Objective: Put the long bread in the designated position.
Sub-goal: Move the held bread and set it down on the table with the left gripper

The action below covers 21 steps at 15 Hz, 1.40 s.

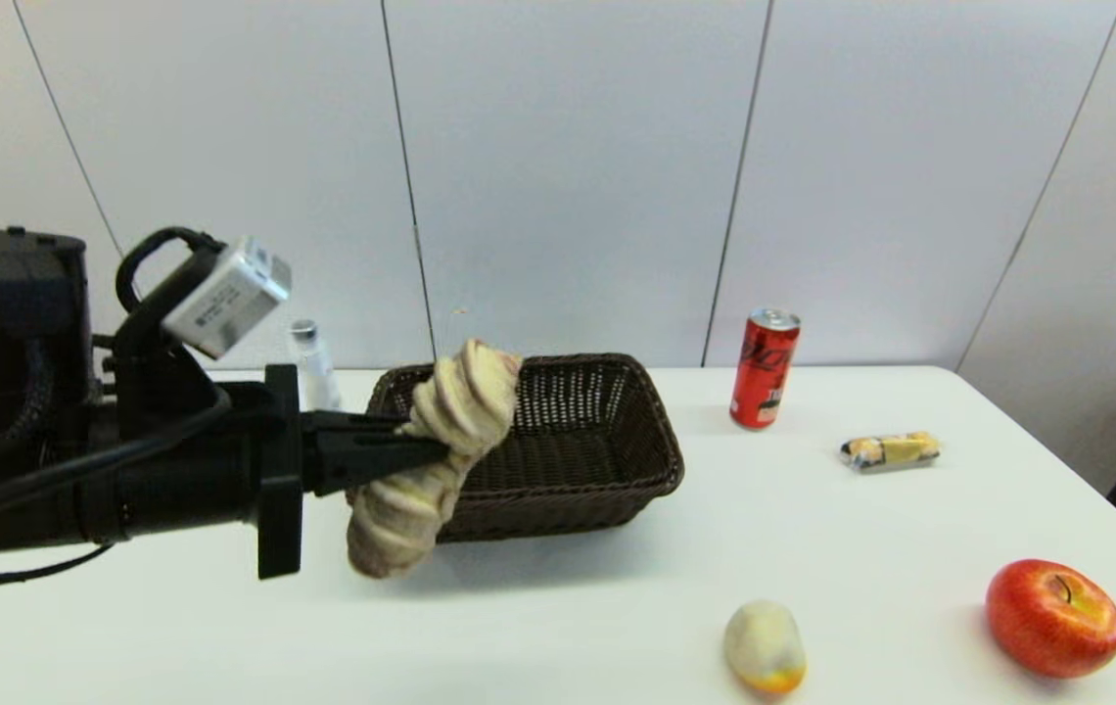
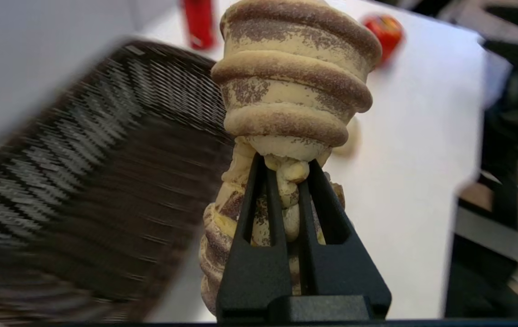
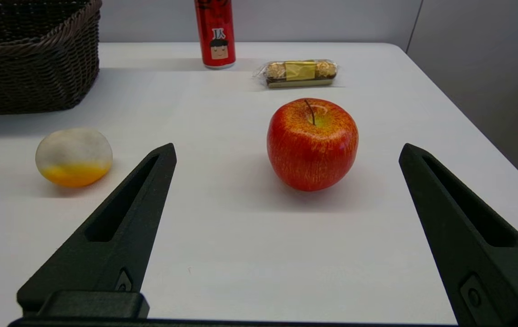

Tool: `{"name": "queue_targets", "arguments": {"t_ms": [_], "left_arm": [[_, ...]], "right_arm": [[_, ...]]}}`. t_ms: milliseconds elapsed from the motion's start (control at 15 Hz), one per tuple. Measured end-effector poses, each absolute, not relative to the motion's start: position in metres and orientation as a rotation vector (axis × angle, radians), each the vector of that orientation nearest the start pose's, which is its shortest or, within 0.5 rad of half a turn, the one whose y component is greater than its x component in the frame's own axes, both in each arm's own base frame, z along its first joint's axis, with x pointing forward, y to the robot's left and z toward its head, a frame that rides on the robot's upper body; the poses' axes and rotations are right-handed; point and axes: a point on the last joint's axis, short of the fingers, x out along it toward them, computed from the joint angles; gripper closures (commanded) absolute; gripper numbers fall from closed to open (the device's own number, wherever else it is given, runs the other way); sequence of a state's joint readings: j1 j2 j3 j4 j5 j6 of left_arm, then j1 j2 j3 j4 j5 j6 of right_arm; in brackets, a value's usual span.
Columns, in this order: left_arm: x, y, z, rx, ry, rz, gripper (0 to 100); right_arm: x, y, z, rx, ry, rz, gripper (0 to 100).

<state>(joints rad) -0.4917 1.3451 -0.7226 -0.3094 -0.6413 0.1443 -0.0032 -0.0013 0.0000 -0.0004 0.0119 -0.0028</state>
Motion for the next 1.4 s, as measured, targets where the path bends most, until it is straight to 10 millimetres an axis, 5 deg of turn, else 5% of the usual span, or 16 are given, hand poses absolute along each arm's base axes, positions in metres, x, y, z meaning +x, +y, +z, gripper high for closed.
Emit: {"name": "queue_targets", "arguments": {"t_ms": [267, 800, 1333, 1400], "left_arm": [[0.164, -0.123, 0.187, 0.118, 0.378, -1.231, 100], [0.179, -0.134, 0.123, 0.200, 0.614, -1.253, 100], [0.210, -0.150, 0.107, 0.189, 0.679, -1.224, 100], [0.214, -0.150, 0.107, 0.185, 0.678, -1.216, 0]], "right_arm": [[-0.023, 0.000, 0.076, -0.003, -0.003, 0.008, 0], [-0.023, 0.000, 0.076, -0.003, -0.003, 0.009, 0], [-0.023, 0.000, 0.076, -0.003, -0.002, 0.009, 0], [-0.023, 0.000, 0.076, -0.002, -0.003, 0.009, 0]]}}
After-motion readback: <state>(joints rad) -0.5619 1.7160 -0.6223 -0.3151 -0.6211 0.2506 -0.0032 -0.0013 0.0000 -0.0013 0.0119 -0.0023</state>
